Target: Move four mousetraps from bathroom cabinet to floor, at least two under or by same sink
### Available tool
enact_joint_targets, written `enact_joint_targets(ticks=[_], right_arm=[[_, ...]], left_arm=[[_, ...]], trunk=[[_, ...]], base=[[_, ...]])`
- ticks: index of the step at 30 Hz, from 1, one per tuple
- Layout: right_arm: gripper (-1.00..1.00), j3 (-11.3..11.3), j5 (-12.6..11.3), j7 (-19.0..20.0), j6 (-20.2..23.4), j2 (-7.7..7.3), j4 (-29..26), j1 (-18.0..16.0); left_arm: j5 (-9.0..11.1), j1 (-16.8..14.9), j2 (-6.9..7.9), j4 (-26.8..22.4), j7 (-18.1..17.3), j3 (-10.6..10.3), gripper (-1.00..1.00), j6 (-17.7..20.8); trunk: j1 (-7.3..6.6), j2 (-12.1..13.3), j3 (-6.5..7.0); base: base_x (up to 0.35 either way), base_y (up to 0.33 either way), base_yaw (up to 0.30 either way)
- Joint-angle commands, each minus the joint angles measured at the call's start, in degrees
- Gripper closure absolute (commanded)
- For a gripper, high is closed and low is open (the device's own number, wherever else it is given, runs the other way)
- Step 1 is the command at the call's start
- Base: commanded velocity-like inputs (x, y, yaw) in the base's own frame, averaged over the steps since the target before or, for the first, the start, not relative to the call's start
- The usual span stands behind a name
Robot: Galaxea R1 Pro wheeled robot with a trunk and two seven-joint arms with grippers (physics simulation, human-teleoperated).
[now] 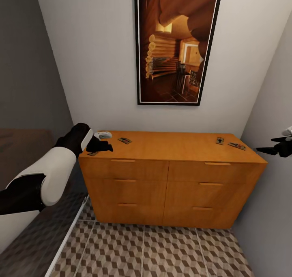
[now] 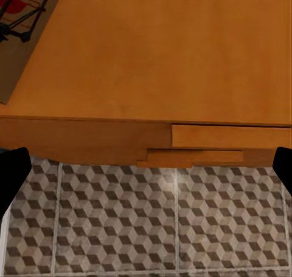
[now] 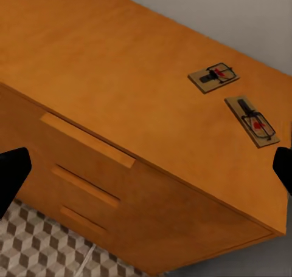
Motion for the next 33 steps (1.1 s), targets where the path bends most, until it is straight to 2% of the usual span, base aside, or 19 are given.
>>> enact_joint_targets(ticks=[1, 7, 13, 18, 27, 33], right_arm=[[-1.00, -0.09, 0.28, 0.39, 0.45, 0.20, -0.04, -0.05], [-1.00, -0.03, 0.14, 0.38, -0.55, 1.94, 0.32, -0.07], [-1.00, -0.02, 0.15, 0.35, -3.29, 4.57, 1.84, -0.08], [-1.00, -0.01, 0.19, 0.28, -5.20, 6.54, 3.64, -0.08], [-1.00, 0.06, 0.25, 0.28, -7.19, 8.00, 4.64, -0.08], [-1.00, 0.07, 0.29, 0.28, -7.80, 8.41, 5.60, -0.08]], left_arm=[[-0.60, -0.01, -0.04, -0.05, -0.50, 0.42, -1.00, 0.16], [-0.55, 0.41, -0.06, -0.05, -2.36, 0.43, -1.00, -0.03], [-0.65, 1.08, -0.06, -0.12, -5.21, 0.44, -1.00, -0.52], [-0.68, 1.26, -0.06, -0.14, -6.26, 0.42, -1.00, -2.16], [-0.69, 1.86, 0.00, -0.10, -6.66, 0.44, -1.00, -2.93], [-0.75, 4.42, 0.02, -0.46, -6.71, 0.44, -1.00, -3.74]], trunk=[[0.00, -0.04, -0.06], [0.00, -0.04, -0.06], [0.00, -0.04, -0.06], [0.00, -0.04, -0.06], [0.00, -0.04, -0.06], [0.00, -0.04, -0.06]], base=[[0.000, 0.000, 0.000], [0.000, 0.000, 0.000], [0.000, 0.000, 0.000], [0.000, 0.000, 0.000], [0.000, 0.000, 0.000], [0.000, 0.000, 0.000]])
